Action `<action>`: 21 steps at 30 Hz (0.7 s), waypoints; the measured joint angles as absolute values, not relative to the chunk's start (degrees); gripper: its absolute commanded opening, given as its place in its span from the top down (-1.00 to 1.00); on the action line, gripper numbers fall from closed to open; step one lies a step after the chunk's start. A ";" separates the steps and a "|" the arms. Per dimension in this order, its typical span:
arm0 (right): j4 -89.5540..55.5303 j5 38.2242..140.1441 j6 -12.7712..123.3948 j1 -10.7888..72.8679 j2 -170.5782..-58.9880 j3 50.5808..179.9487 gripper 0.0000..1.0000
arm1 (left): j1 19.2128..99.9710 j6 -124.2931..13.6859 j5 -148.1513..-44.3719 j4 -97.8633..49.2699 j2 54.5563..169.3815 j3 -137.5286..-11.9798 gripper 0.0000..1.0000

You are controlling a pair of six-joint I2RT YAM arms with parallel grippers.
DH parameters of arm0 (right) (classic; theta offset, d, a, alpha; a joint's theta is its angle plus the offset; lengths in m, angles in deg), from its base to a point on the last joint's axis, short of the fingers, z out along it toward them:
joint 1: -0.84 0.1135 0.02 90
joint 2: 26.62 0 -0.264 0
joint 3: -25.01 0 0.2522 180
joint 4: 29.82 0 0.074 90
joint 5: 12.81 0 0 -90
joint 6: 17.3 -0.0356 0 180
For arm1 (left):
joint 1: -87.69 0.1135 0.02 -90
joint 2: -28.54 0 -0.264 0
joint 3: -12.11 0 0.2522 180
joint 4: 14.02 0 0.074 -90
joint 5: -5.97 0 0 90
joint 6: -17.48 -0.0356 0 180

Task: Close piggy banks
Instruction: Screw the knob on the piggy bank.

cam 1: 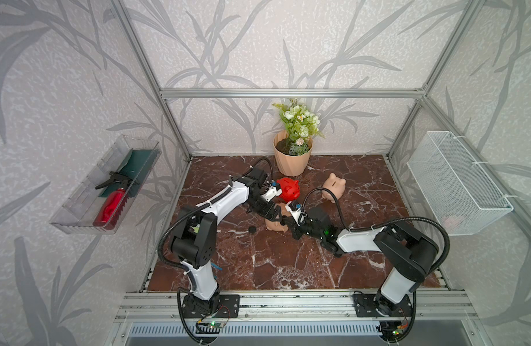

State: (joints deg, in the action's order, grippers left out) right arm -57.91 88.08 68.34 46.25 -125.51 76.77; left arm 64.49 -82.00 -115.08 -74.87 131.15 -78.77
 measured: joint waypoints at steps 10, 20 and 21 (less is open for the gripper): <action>-58.23 87.77 72.20 45.94 -125.49 76.34 1.00 | 65.69 -81.45 -118.29 -73.80 131.15 -78.49 -0.81; -58.36 88.15 76.27 45.98 -125.49 76.03 1.00 | 65.82 -80.86 -119.34 -71.02 131.15 -78.38 -0.78; -58.32 88.08 76.77 46.00 -125.49 76.01 1.00 | 65.82 -80.86 -119.45 -70.76 131.15 -78.38 -0.77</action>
State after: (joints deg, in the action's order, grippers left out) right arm -58.32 88.08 76.77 46.00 -125.49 76.01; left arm 65.82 -80.86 -119.45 -70.76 131.15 -78.38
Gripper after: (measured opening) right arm 0.046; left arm 0.892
